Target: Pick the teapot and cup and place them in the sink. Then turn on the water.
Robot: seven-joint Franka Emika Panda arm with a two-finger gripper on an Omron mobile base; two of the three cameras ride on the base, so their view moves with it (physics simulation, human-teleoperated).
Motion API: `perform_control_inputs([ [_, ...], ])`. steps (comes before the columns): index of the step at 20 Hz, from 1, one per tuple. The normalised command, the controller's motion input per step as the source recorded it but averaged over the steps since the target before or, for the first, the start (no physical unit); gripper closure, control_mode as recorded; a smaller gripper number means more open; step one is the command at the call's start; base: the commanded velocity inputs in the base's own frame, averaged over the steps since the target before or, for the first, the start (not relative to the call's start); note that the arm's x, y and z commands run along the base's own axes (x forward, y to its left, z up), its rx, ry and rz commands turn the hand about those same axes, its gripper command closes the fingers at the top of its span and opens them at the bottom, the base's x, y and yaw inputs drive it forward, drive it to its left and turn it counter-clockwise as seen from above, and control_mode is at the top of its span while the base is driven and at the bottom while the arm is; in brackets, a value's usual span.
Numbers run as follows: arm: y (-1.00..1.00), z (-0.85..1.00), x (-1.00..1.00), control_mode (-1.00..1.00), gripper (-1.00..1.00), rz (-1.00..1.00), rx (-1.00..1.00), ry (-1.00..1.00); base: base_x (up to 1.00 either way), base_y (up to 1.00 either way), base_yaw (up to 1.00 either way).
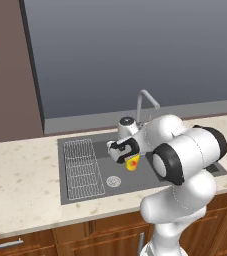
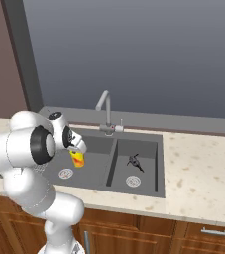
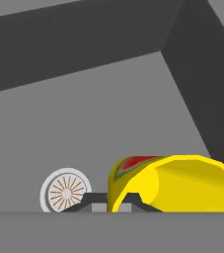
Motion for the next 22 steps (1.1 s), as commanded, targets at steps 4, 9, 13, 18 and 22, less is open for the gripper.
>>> perform_control_inputs([
  [4, -0.30, -0.26, 0.25, -1.00, 1.00, -0.01, 0.00, 0.00, 0.00, 0.00, 0.00],
  [9, -0.24, -0.25, 0.27, -1.00, 1.00, -0.01, 0.00, 0.00, 0.00, 0.00, 0.00],
  [13, -0.03, -0.19, 0.37, -1.00, 1.00, -0.02, 0.00, 0.00, 0.00, 0.00, 0.00],
  [18, -0.06, -0.31, 0.29, -1.00, 1.00, -0.02, -0.01, 0.00, 0.00, 0.00, 0.00],
  [22, -0.17, -0.28, 0.27, -1.00, 1.00, -0.01, 0.00, 0.00, 0.00, 0.00, 0.00],
])
